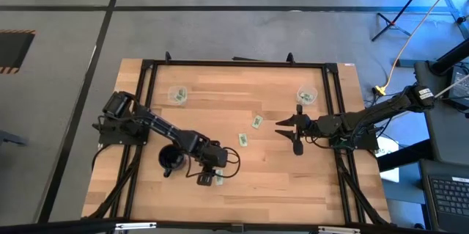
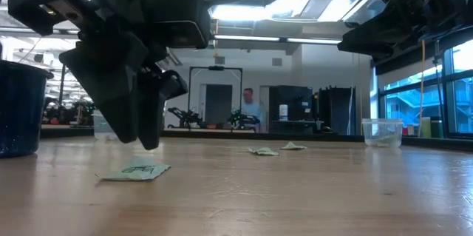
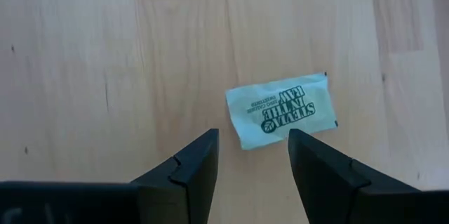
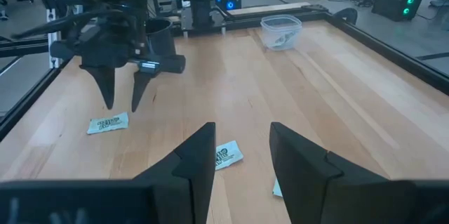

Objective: Pick and place Stevia / Truvia into bins
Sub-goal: Put the stevia packet into the left transparent container, then put the stevia packet into the right transparent container

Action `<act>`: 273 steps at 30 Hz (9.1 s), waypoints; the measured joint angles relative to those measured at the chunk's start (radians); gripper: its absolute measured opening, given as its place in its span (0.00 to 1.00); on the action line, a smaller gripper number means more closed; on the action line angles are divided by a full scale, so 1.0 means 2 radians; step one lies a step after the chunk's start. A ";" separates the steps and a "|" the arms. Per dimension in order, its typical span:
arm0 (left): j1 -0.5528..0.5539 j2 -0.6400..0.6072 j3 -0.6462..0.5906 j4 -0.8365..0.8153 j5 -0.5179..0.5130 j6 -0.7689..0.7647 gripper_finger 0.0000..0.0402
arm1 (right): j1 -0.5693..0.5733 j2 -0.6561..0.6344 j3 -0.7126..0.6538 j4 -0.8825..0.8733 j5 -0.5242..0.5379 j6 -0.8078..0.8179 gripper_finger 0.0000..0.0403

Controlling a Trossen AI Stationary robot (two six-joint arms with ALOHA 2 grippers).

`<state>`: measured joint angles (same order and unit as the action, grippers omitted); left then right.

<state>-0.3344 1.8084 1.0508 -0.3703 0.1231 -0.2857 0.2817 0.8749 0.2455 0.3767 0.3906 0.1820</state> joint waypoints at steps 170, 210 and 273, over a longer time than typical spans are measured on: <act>0.533 -0.411 -0.117 -0.170 -0.047 0.246 0.29 | 0.000 0.000 0.000 0.000 0.000 -0.027 0.34; 0.467 -0.602 -0.447 0.475 0.340 0.050 0.27 | -0.197 0.365 0.309 -0.359 -0.095 0.276 0.34; 0.466 -0.602 -0.447 0.441 0.337 0.097 0.26 | -0.209 0.201 0.307 -0.568 0.012 0.285 0.00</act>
<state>0.5969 0.6045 0.1574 0.5117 0.7972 -0.0913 -0.1360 1.2761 0.8593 -0.7596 0.4149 0.7518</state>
